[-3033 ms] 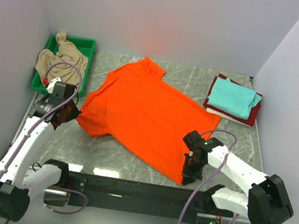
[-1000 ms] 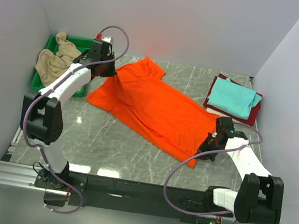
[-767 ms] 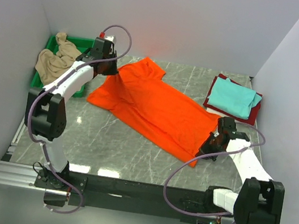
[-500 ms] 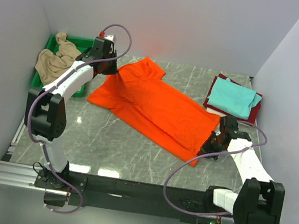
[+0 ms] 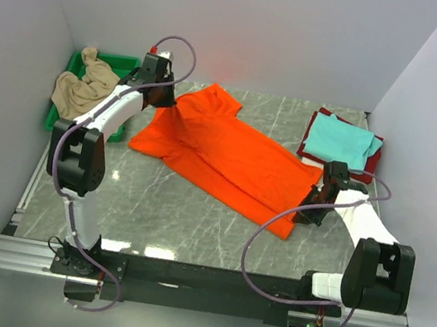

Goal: Fold and stack the t-shirts
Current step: Fold the tshirt

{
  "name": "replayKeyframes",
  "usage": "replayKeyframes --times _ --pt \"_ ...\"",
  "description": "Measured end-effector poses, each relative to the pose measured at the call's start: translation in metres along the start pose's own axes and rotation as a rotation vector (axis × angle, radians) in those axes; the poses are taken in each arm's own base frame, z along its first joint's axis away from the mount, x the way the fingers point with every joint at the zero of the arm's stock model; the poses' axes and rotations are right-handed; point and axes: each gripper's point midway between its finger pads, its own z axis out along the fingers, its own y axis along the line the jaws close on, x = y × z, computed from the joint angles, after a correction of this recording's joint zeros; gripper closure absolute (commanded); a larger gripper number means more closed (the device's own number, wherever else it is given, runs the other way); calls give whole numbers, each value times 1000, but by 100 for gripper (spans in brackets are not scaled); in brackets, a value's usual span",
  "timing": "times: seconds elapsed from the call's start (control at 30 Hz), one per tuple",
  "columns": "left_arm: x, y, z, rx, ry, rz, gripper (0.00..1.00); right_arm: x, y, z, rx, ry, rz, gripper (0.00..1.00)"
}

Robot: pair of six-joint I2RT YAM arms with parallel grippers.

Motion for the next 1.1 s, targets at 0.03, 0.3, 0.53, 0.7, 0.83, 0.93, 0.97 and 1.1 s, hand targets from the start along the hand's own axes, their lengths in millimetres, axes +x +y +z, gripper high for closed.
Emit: replayKeyframes --times 0.03,0.3,0.53,0.7,0.83,0.93,0.97,1.1 --pt "0 0 3 -2 4 0 92 0 -1 2 4 7 -1 100" --pt "-15 -9 22 18 -12 -15 24 -8 5 2 -8 13 -26 50" --pt "9 6 12 -4 20 -43 25 -15 10 -19 -41 -74 -49 48" --pt "53 41 -6 -62 101 -85 27 13 -4 -12 -14 -18 -48 48" --pt "79 66 -18 -114 148 -107 28 35 -2 -7 7 38 -81 48" --pt "91 75 -24 -135 167 -115 30 41 1 -4 24 53 -95 48" --pt "93 77 -26 -139 170 -118 30 44 0 -2 36 58 -96 48" --pt "103 88 -32 -157 182 -131 32 53 -7 4 90 65 -87 51"
